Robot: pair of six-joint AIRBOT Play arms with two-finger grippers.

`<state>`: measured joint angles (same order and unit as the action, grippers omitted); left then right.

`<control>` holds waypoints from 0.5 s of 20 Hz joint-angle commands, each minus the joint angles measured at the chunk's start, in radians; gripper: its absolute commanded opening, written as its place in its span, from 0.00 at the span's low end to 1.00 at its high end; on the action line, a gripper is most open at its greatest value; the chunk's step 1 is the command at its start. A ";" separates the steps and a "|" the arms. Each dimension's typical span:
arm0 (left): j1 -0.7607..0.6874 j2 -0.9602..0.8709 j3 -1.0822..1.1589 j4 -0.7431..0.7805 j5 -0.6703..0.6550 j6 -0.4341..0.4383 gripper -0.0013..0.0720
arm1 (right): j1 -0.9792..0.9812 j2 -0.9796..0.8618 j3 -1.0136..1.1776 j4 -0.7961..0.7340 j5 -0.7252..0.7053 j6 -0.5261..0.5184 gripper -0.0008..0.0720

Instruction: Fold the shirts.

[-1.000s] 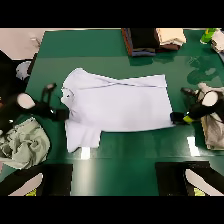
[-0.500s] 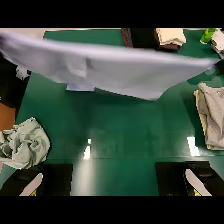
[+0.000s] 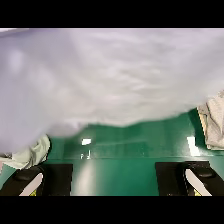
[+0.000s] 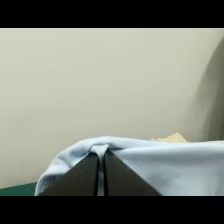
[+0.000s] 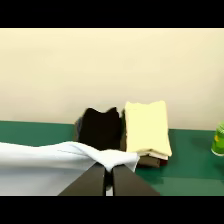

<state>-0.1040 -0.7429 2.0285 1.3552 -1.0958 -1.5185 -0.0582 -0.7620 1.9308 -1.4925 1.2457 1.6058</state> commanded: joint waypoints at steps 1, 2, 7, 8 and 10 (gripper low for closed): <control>0.001 -0.113 -0.011 0.008 -0.158 0.000 0.05 | 0.000 -0.132 0.142 -0.029 0.116 0.000 0.04; 0.001 -0.169 -0.051 0.008 -0.216 0.000 0.05 | 0.000 -0.180 0.143 -0.027 0.144 0.000 0.04; 0.001 -0.481 -0.328 0.008 -0.235 0.009 0.05 | 0.000 -0.400 -0.130 -0.028 0.188 -0.011 0.04; 0.001 -0.545 -0.372 0.008 -0.204 0.009 0.05 | 0.000 -0.448 -0.199 -0.029 0.183 -0.011 0.04; 0.001 -0.690 -0.418 0.016 -0.137 0.012 0.05 | 0.000 -0.565 -0.316 -0.029 0.154 -0.021 0.04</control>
<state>-0.1040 -1.2522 1.7054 1.3670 -1.2903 -1.5150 -0.0586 -1.1870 1.7618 -1.5211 1.4025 1.5944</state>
